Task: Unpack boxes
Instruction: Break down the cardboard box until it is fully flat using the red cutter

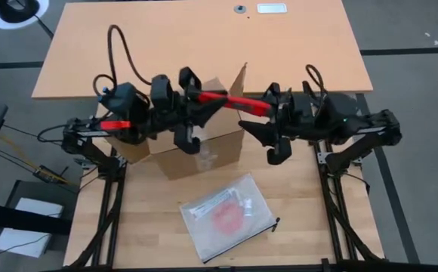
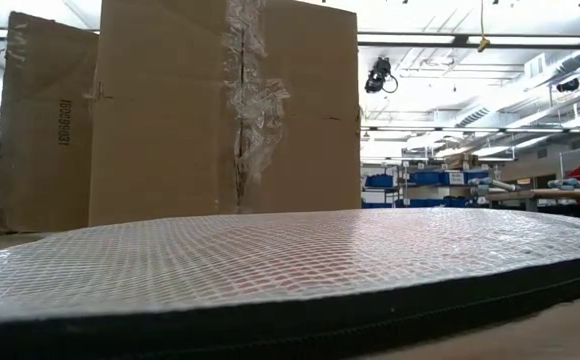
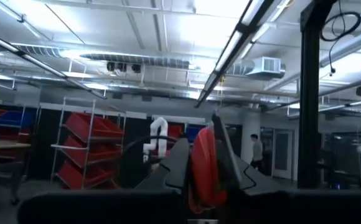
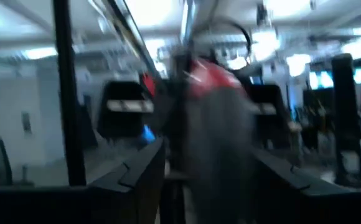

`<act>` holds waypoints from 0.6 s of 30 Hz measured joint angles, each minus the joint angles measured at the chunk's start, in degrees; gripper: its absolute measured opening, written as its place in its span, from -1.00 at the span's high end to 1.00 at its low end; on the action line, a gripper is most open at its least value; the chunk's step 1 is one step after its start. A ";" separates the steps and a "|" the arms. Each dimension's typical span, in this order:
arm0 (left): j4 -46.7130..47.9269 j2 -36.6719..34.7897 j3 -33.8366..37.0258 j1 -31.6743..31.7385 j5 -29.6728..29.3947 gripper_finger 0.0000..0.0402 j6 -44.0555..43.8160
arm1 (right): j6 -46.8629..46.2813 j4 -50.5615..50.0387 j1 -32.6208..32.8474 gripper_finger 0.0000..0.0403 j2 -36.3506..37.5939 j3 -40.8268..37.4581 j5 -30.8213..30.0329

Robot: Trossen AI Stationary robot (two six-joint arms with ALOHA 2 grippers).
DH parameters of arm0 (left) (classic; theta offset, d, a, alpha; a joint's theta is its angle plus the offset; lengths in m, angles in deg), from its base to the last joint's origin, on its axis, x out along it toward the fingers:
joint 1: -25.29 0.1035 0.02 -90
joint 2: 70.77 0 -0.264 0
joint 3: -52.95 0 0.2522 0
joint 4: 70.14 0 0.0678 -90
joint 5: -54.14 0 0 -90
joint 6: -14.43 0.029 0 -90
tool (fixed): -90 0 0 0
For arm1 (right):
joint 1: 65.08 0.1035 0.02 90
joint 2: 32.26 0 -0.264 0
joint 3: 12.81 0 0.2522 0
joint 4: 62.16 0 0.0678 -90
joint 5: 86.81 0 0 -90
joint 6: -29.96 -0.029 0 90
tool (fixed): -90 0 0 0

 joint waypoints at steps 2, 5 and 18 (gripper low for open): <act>-0.32 -0.04 -0.03 -0.66 -0.21 0.78 0.30 | 0.31 2.06 0.01 0.04 -0.75 0.00 0.21; -0.29 0.06 -0.03 -1.39 -0.14 0.78 1.65 | 0.28 3.26 -0.04 0.06 -0.77 0.00 0.24; -2.56 2.40 -0.17 -1.37 0.00 0.78 3.05 | -0.25 6.75 -0.04 0.16 -0.52 0.02 2.50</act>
